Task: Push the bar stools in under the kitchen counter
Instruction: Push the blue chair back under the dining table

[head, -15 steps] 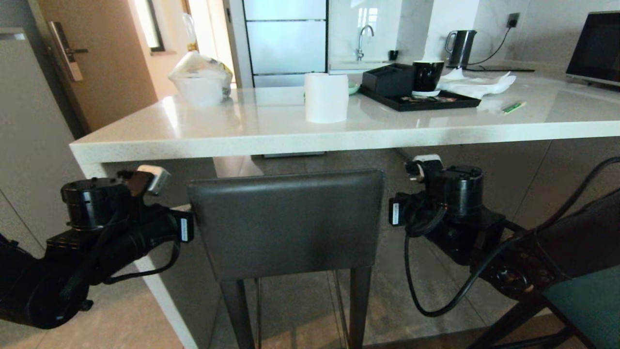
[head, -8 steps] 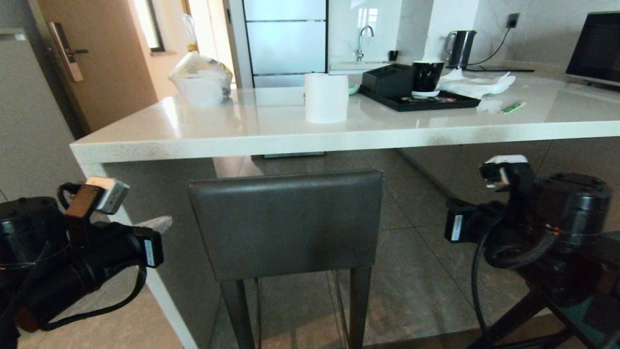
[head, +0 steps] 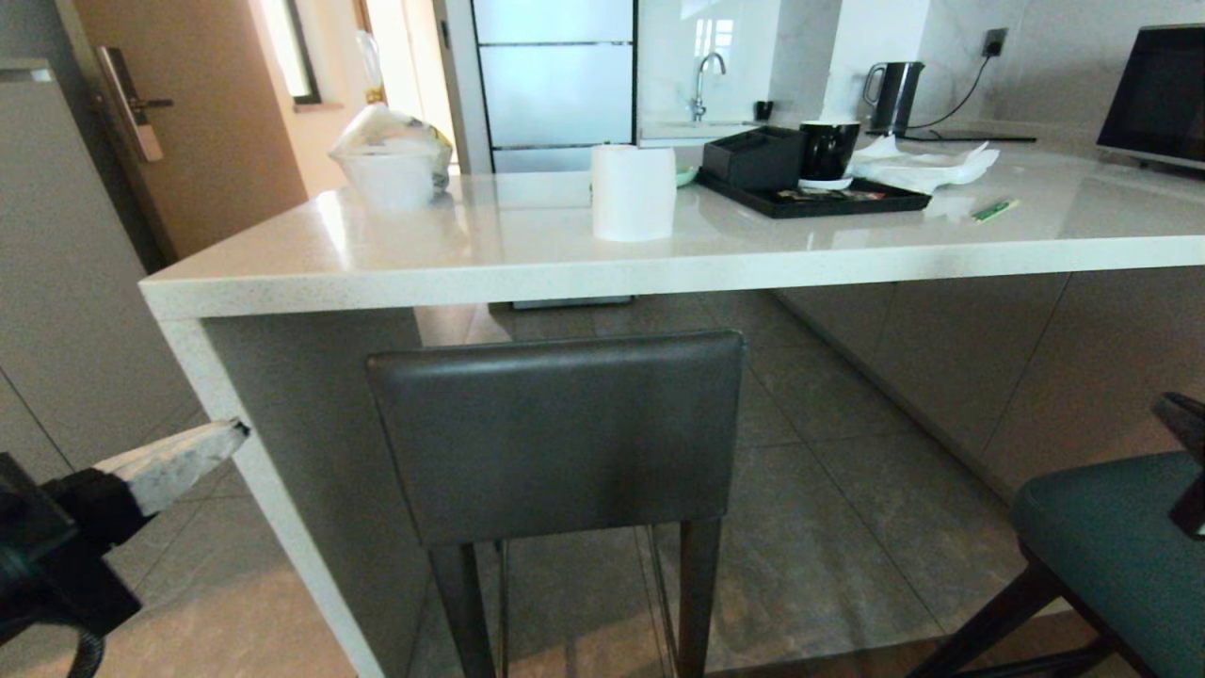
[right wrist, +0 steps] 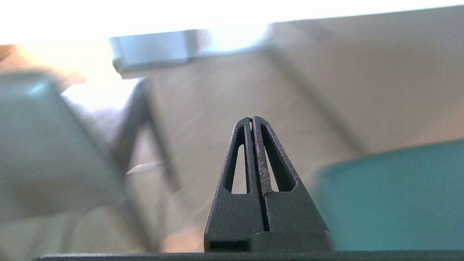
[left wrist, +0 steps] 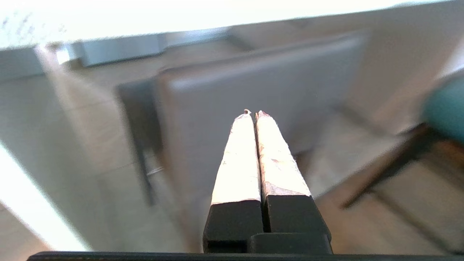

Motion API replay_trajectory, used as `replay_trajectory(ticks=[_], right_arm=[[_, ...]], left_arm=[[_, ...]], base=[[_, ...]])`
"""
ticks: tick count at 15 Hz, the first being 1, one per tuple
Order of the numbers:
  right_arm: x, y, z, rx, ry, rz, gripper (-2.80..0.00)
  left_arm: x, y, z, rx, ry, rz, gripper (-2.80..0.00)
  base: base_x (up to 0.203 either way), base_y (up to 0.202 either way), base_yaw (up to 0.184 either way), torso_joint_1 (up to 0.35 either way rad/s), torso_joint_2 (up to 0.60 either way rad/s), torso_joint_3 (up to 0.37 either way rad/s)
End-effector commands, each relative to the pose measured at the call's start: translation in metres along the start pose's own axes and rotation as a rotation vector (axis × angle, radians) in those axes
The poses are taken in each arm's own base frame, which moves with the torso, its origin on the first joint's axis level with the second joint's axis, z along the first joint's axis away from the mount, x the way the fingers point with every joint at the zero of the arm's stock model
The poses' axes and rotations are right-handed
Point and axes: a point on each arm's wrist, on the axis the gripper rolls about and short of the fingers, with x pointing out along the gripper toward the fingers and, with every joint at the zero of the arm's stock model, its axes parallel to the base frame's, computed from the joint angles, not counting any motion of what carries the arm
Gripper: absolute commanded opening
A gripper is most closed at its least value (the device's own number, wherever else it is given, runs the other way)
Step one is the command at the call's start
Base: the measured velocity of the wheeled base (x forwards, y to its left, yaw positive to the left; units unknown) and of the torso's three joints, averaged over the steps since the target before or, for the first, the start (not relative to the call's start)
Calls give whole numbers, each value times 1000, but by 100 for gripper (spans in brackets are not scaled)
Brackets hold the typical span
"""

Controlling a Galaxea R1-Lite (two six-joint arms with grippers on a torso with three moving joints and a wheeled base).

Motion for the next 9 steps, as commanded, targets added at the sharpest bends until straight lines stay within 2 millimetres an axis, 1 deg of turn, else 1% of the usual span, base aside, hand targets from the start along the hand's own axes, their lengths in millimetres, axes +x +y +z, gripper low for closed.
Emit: replay_trajectory(ticks=[1, 2, 4, 6, 7, 9], right_arm=[[-35, -20, 9, 18, -135, -86, -280], [-46, -25, 6, -2, -158, -124, -280], [-69, -32, 0, -44, -193, -153, -280], [-92, -37, -9, -80, -208, -169, -280], [-104, -39, -17, -94, -200, -163, -280], [-126, -41, -33, -119, -178, -156, -280]], left_arm=[[-50, -19, 11, -2, -69, -47, -280], [-68, -24, 9, -17, -63, -61, -280], [-98, -32, 6, -21, -81, -55, -280], [-121, -39, -4, 27, -90, 7, -280], [-128, -42, -8, 82, -80, 51, -280], [-129, -41, -6, 149, -87, 132, -280]], base=[[0, 0, 0, 0, 0, 0], [0, 0, 0, 0, 0, 0], [0, 0, 0, 0, 0, 0], [0, 0, 0, 0, 0, 0], [0, 0, 0, 0, 0, 0], [0, 0, 0, 0, 0, 0]])
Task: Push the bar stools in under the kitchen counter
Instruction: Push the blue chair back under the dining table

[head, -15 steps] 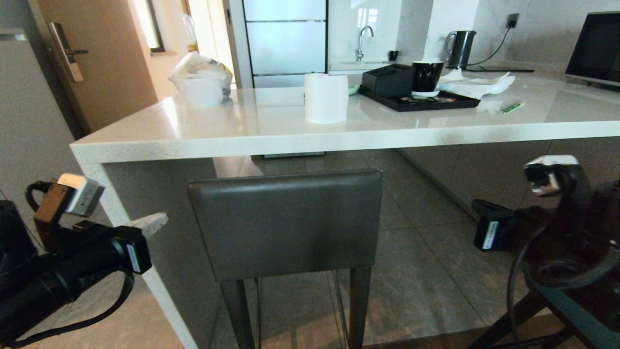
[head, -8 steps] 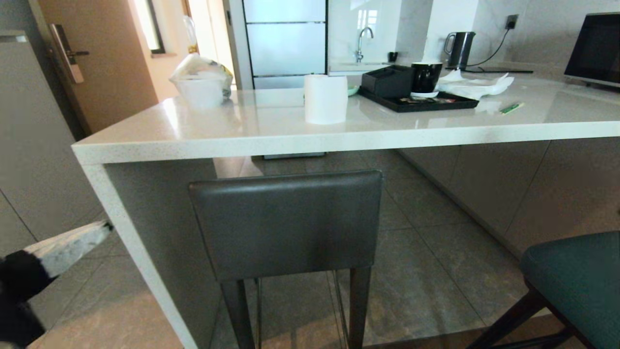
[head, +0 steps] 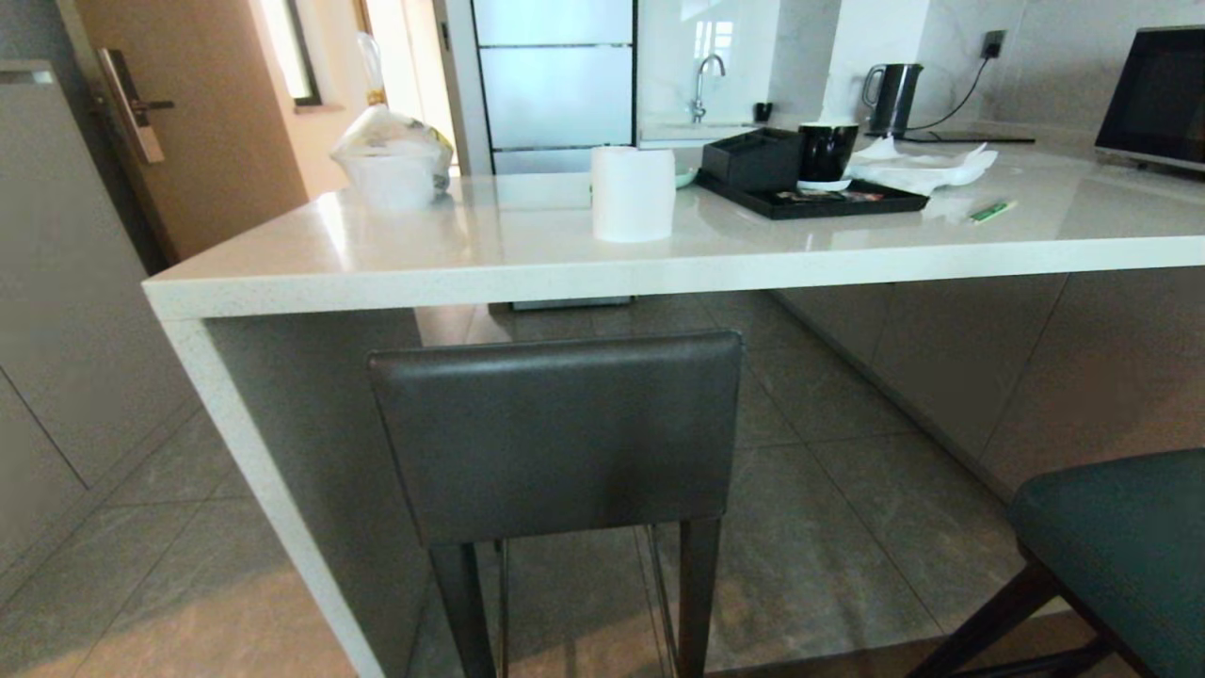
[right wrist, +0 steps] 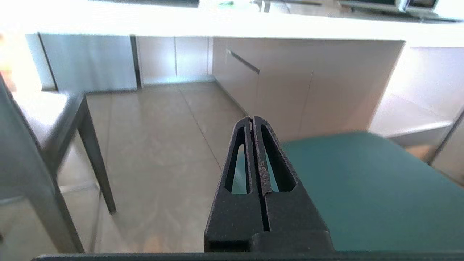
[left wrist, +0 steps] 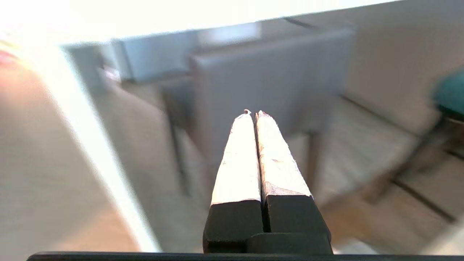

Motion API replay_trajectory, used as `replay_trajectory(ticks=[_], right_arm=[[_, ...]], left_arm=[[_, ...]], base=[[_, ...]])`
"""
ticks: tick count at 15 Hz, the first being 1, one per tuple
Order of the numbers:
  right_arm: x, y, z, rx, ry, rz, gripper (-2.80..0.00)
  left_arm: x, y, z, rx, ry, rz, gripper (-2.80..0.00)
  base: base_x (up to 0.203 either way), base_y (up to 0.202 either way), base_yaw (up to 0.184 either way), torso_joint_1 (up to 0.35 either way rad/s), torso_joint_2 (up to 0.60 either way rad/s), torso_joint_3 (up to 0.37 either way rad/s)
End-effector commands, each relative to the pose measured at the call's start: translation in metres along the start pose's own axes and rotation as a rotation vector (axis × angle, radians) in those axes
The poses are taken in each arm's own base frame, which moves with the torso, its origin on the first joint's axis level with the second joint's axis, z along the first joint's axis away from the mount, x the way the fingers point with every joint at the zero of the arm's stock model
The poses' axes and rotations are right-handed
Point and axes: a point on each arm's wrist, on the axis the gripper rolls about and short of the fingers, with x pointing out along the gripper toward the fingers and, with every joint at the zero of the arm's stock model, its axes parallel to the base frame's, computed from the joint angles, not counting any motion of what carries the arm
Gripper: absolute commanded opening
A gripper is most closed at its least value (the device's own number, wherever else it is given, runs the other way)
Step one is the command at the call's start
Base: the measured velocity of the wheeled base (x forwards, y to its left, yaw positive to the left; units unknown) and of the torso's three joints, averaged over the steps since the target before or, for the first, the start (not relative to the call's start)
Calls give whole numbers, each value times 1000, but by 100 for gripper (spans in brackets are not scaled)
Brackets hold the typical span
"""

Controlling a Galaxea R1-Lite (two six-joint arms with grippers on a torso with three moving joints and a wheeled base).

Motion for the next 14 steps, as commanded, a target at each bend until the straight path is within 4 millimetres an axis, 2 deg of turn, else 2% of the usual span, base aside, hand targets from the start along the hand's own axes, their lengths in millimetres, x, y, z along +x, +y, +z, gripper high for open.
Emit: replay_trajectory(ticks=[1, 4, 6, 8, 11, 14], right_arm=[[-31, -6, -11, 8, -62, -26, -280], [-55, -6, -33, -18, -20, -18, -280], [-60, -8, -27, -13, -37, -27, -280], [-60, -7, -28, -15, -37, 18, -280], [-58, -5, -32, -20, -27, 58, -280], [-58, -5, -33, -19, -28, 65, -280]], left_arm=[[-9, -2, 2, 44, -44, 19, -280], [-15, -3, 15, 51, -70, -1, -280], [-24, -5, 24, 44, -43, 77, -280], [-28, -6, 29, 22, -46, 198, -280], [-26, -5, 29, -7, -76, 260, -280], [-33, -20, 24, 39, -83, 204, -280]], base=[[0, 0, 0, 0, 0, 0], [0, 0, 0, 0, 0, 0], [0, 0, 0, 0, 0, 0], [0, 0, 0, 0, 0, 0], [0, 0, 0, 0, 0, 0], [0, 0, 0, 0, 0, 0]])
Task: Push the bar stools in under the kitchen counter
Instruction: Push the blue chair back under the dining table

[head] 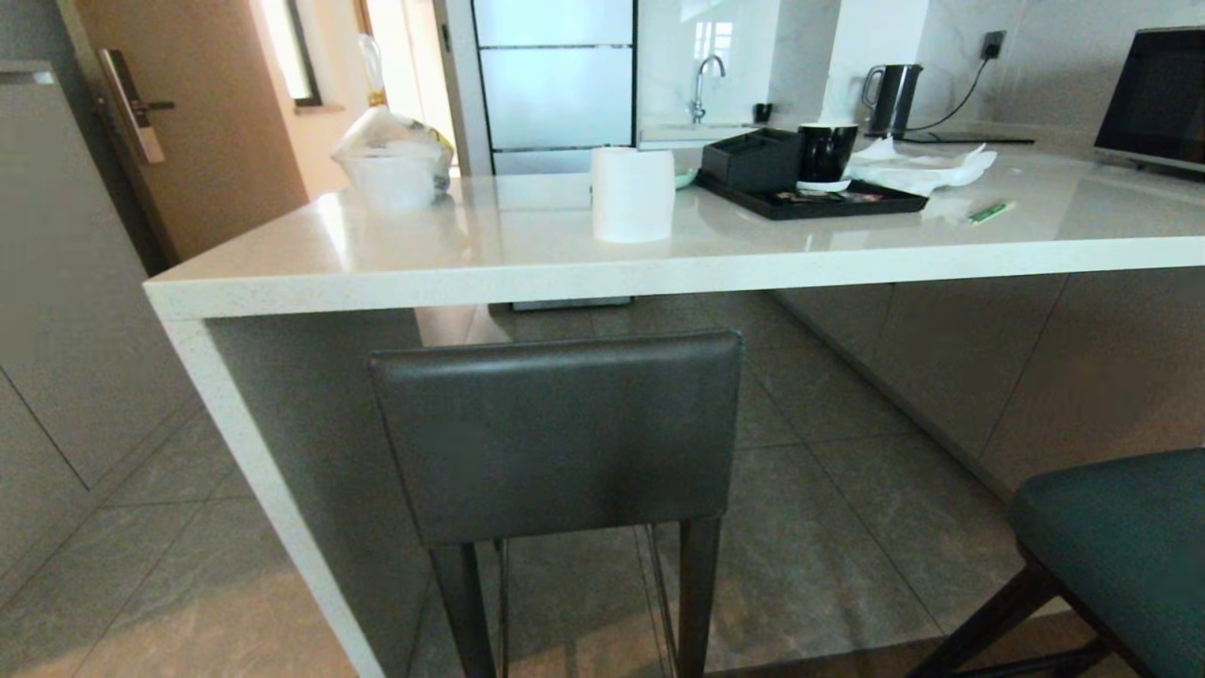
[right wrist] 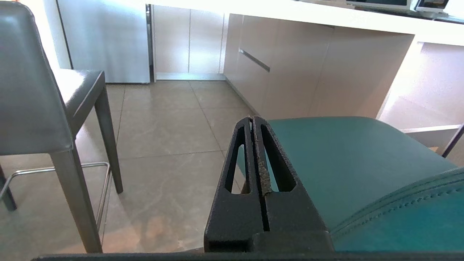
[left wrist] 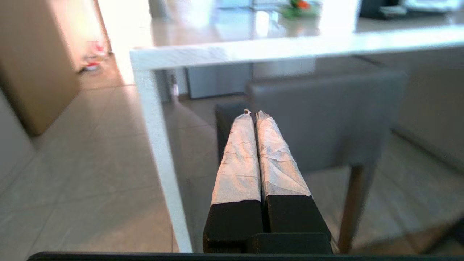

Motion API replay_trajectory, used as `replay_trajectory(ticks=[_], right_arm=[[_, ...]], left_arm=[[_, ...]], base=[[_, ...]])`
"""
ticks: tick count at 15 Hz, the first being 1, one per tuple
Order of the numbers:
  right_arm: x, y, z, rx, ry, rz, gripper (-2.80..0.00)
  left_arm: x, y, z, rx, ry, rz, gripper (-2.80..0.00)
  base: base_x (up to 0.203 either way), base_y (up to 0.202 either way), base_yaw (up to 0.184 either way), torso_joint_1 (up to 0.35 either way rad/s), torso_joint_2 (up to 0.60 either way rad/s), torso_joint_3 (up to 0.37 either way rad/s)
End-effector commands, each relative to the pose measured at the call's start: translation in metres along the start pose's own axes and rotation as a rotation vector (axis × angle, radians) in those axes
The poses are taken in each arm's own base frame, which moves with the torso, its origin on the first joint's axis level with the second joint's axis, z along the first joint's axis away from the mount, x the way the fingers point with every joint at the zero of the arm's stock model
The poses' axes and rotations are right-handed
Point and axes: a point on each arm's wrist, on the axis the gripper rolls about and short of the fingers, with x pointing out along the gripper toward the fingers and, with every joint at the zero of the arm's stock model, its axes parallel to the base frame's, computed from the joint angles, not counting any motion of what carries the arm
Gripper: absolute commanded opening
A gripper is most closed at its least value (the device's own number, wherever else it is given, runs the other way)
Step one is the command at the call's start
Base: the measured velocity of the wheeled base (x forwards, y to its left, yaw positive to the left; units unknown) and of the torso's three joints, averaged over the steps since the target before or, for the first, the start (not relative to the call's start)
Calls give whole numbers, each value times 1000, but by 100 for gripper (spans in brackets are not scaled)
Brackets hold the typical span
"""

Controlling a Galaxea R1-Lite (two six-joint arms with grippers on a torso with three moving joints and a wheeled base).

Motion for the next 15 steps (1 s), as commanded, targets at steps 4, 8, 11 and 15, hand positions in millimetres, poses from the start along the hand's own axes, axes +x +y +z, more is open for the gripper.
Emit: replay_trajectory(ticks=[4, 8, 11, 15], right_arm=[[4, 3, -12, 12, 41, 12, -280], [16, 14, -53, 41, 115, 104, -280], [19, 18, -61, 59, 63, 161, -280], [19, 19, -67, 122, 125, 177, -280]], left_arm=[[-16, -7, -66, 11, 46, -115, -280], [1, -1, -132, 7, 201, 41, -280], [12, 2, -150, 4, 97, 69, -280], [12, 2, -155, -107, 119, 96, -280]], base=[[0, 0, 0, 0, 0, 0], [0, 0, 0, 0, 0, 0], [0, 0, 0, 0, 0, 0], [0, 0, 0, 0, 0, 0]])
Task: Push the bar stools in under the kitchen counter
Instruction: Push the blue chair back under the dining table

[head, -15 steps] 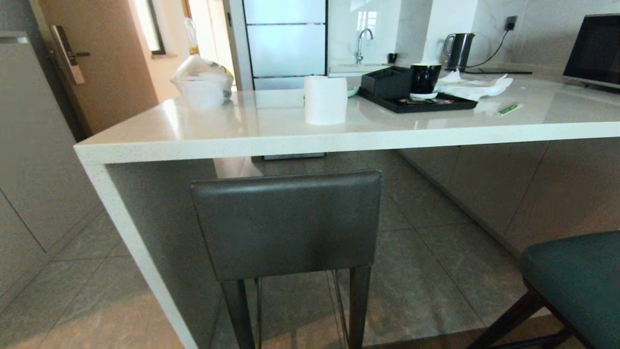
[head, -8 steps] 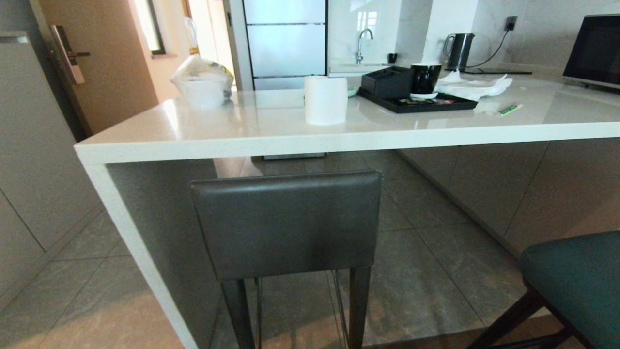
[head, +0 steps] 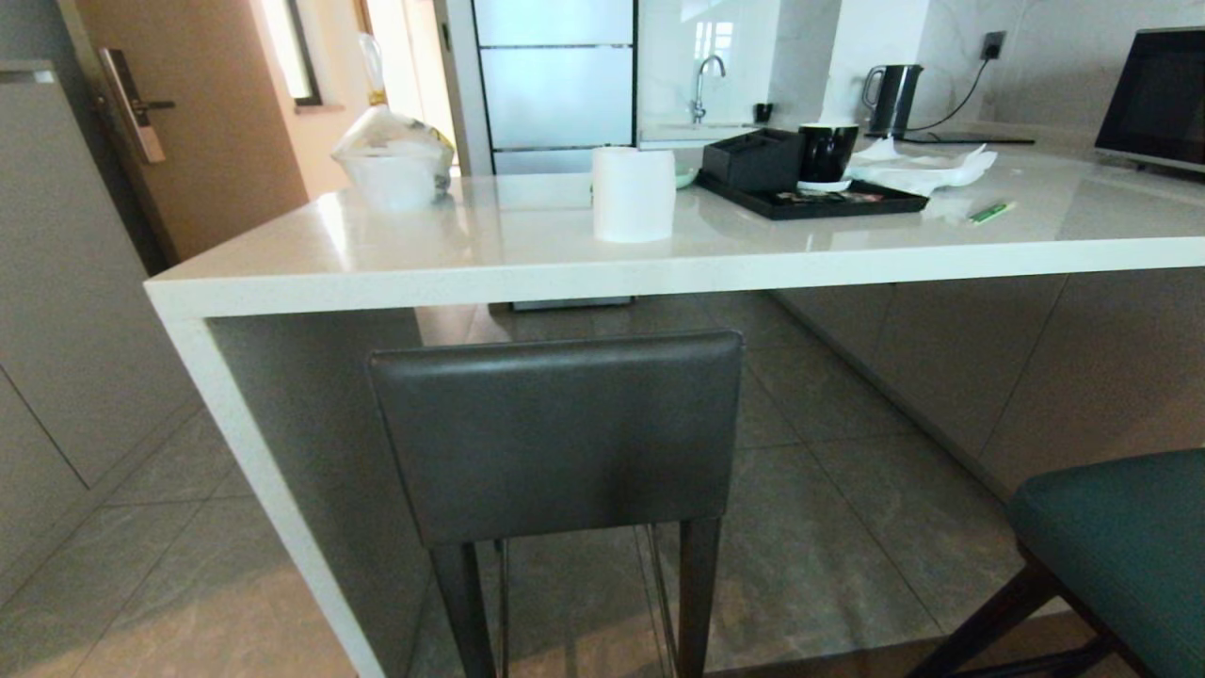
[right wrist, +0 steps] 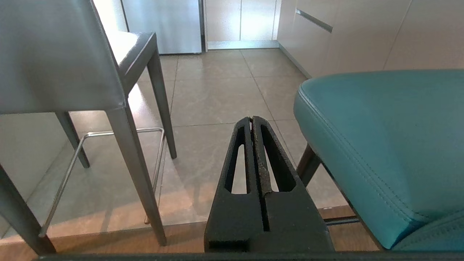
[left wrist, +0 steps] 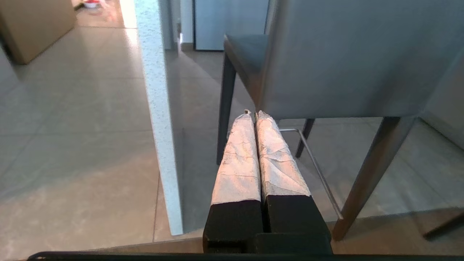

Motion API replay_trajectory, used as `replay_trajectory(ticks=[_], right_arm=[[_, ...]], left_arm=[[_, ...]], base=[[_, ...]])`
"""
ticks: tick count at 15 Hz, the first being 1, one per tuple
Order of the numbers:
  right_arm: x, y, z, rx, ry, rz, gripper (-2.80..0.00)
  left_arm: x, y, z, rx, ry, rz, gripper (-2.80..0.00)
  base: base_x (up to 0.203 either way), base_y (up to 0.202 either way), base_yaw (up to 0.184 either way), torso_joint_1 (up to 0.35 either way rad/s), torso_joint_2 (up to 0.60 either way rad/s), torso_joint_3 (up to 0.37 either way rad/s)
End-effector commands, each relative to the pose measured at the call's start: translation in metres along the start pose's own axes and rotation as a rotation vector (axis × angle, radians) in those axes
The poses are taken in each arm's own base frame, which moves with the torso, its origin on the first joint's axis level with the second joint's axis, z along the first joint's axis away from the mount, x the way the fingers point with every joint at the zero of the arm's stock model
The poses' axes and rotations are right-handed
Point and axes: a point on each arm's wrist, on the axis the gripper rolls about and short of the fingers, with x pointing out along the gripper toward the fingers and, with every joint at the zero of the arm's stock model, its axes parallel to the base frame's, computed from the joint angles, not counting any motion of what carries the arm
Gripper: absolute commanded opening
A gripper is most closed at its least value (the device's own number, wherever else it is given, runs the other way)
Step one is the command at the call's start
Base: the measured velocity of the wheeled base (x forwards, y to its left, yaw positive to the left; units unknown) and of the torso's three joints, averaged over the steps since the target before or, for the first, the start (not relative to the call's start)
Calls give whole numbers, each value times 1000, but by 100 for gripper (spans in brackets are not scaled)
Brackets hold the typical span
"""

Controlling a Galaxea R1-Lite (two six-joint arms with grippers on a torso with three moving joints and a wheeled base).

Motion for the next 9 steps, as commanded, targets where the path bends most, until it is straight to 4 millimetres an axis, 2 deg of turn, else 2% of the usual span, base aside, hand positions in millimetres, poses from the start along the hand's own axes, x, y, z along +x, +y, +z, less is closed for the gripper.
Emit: replay_trajectory(ticks=[1, 2, 4, 6, 9], right_arm=[[2, 0, -7, 6, 25, -5, -280], [2, 0, -7, 19, 25, -10, -280], [2, 0, -7, 29, 24, -17, -280], [2, 0, -7, 39, 25, -19, -280], [2, 0, -7, 40, 24, -17, -280]], left_arm=[[0, 0, -1, 61, 7, -1, -280], [-1, 0, -1, 113, 33, -5, -280], [-2, 0, -2, 77, 120, 15, -280], [-3, 2, -7, 108, 123, 97, -280], [-3, 1, -8, 162, 125, 45, -280]], base=[[0, 0, 0, 0, 0, 0], [0, 0, 0, 0, 0, 0], [0, 0, 0, 0, 0, 0], [0, 0, 0, 0, 0, 0], [0, 0, 0, 0, 0, 0]])
